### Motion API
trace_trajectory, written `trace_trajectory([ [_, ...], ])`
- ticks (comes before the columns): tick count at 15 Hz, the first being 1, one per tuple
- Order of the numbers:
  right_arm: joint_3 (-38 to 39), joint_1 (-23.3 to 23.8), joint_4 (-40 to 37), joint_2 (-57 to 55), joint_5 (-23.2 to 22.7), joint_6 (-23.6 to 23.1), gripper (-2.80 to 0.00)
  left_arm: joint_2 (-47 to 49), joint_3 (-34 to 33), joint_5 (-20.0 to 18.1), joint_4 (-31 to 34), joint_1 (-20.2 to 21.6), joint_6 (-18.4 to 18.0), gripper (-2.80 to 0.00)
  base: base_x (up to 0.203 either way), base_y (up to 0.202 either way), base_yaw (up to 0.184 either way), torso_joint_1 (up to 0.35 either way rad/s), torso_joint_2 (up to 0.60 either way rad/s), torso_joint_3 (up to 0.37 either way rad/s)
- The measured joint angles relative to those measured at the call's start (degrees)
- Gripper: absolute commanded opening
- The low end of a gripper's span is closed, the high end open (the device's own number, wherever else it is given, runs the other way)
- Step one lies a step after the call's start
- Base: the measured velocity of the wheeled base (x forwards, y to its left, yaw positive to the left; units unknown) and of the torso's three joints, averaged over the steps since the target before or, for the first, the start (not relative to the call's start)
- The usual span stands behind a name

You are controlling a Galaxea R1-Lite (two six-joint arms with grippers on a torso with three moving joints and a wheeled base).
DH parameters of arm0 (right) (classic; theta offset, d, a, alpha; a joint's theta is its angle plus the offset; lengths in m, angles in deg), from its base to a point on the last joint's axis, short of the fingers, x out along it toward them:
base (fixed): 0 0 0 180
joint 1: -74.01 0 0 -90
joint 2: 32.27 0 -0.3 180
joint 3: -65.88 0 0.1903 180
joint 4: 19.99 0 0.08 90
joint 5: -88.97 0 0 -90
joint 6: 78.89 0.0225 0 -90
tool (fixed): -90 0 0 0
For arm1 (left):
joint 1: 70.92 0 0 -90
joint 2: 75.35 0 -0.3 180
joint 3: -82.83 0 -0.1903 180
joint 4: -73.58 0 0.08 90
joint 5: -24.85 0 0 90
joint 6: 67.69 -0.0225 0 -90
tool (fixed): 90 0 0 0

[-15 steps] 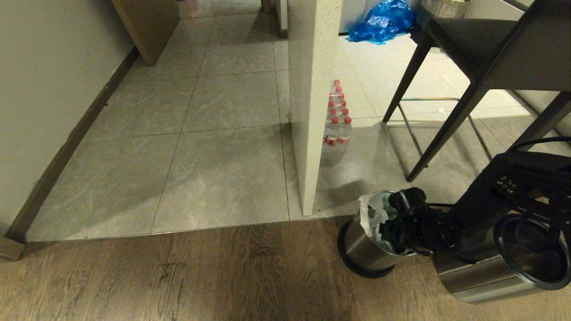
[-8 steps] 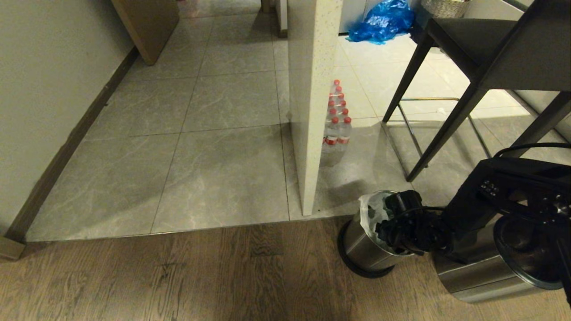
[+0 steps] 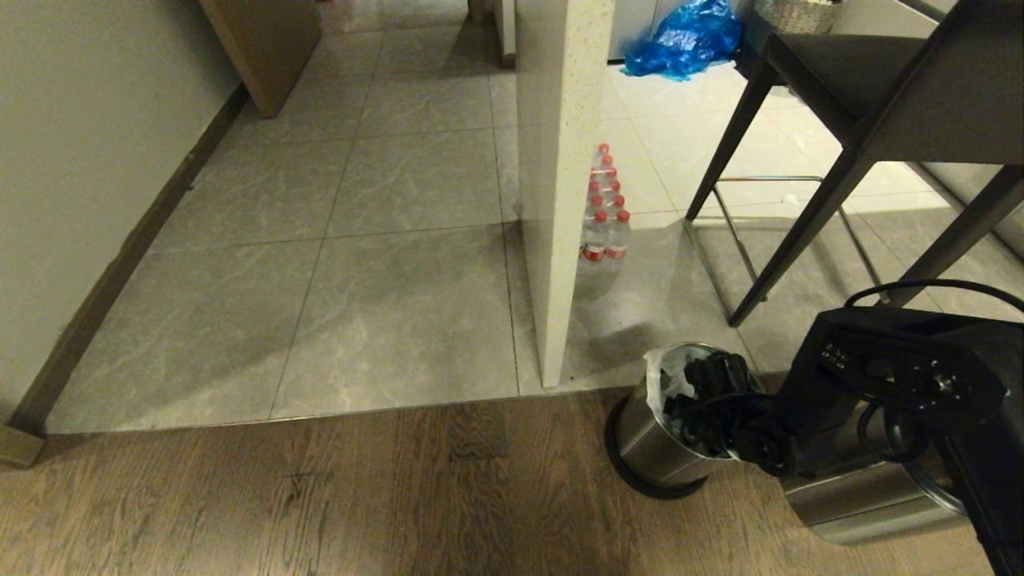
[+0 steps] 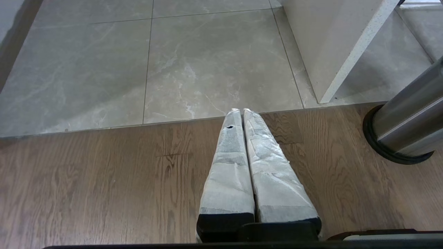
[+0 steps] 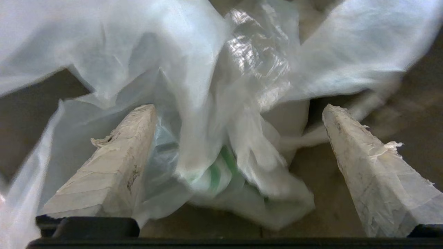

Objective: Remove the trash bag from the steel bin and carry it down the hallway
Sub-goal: Pick up the trash bag

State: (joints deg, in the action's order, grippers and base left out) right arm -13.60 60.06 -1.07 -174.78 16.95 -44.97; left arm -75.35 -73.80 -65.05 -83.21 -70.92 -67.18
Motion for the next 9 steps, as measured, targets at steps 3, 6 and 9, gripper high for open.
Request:
trace_trajectory([
  [3,0.02,-0.02,0.45,-1.10,1.23,-0.05,0.00,0.00,0.00,0.00,-0.01,0.00,0.00,-2.80,0.000,0.000,0.000,0.000,0.00,0.000],
  [6,0.02,0.00,0.54,-1.43,1.24,-0.10,0.00,0.00,0.00,-0.02,0.00,0.00,-0.01,-2.80,0.000,0.000,0.000,0.000,0.00,0.000],
  [9,0.00,0.00,0.49,-1.60,1.29,-0.41,-2.80,0.00,0.00,-0.02,0.00,0.00,-0.01,-2.80,0.000,0.000,0.000,0.000,0.00,0.000],
])
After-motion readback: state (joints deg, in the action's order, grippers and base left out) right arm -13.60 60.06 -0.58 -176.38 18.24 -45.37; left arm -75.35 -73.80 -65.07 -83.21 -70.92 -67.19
